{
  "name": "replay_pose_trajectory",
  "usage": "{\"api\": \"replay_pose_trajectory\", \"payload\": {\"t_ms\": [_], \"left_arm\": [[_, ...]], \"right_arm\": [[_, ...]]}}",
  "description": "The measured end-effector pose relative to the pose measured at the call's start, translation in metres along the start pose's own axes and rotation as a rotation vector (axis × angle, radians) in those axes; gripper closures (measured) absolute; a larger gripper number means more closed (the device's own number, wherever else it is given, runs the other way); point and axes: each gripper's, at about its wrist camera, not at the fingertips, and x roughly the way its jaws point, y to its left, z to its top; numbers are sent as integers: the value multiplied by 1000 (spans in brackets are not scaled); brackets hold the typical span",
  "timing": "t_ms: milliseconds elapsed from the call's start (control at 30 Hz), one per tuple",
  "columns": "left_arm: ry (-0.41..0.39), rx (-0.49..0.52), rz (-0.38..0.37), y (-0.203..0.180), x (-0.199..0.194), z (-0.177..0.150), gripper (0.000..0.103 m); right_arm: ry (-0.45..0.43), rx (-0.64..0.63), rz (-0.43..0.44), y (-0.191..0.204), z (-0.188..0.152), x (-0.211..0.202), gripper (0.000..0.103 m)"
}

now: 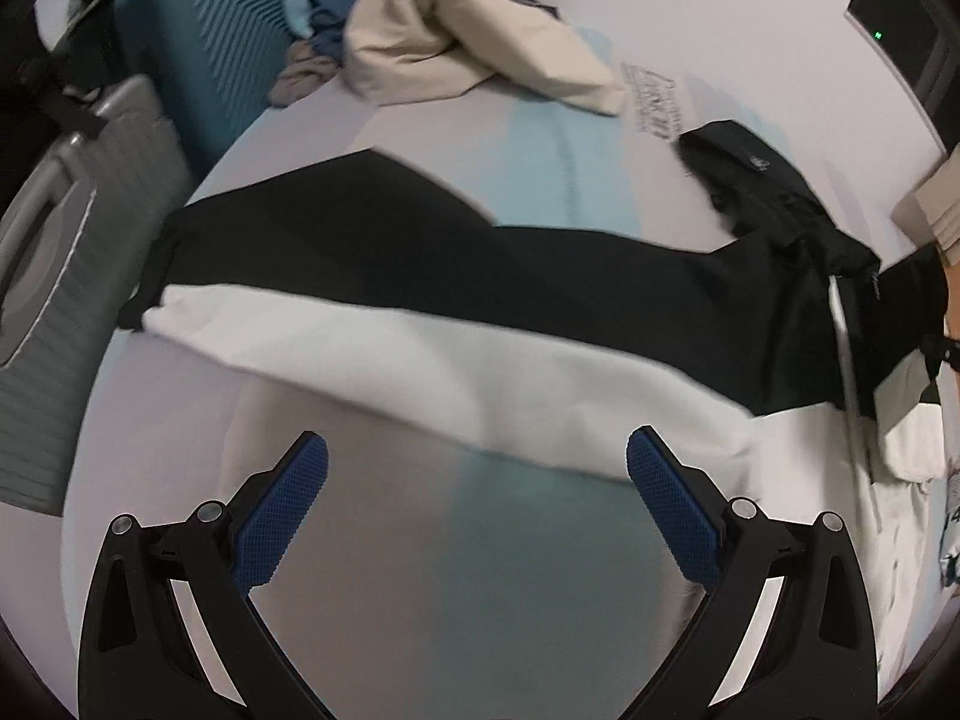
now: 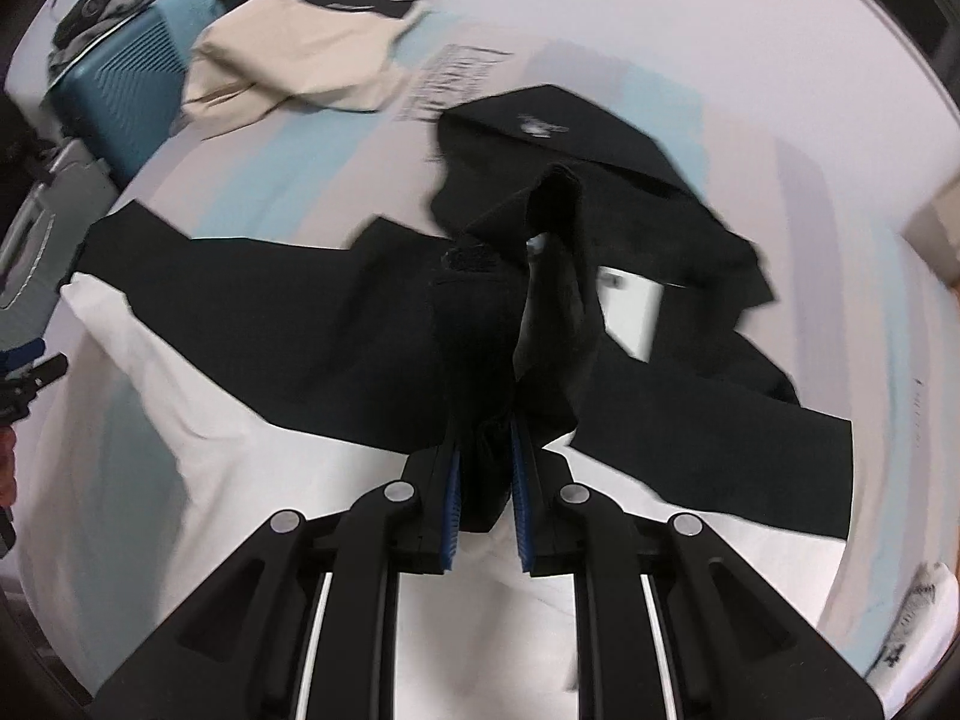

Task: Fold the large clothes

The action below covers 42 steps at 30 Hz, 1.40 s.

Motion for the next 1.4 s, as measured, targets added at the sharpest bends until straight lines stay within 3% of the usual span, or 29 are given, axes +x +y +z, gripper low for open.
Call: {"api": "replay_pose_trajectory", "payload": {"t_ms": [267,600,800,933,1000,1133,1400], "left_arm": [[5,-81,41,57,10,-11,6],[1,-113,57,94,27,-9,6],[-17,-114,72,131,29,-3,6],[-8,-138,83,167,40,9,6],[-6,-156,67,185,48,17,6],[-5,-245,4,217,61,31,6],[54,-232,28,234,96,51,6]], "right_arm": [[35,-81,12,72,17,45,90],[98,-76,-3,107,24,86,87],[118,-35,84,123,19,98,67],[82,-42,133,135,14,94,32],[64,-20,181,137,12,88,26],[41,48,294,129,6,69,23],[41,89,266,93,-16,49,22]]}}
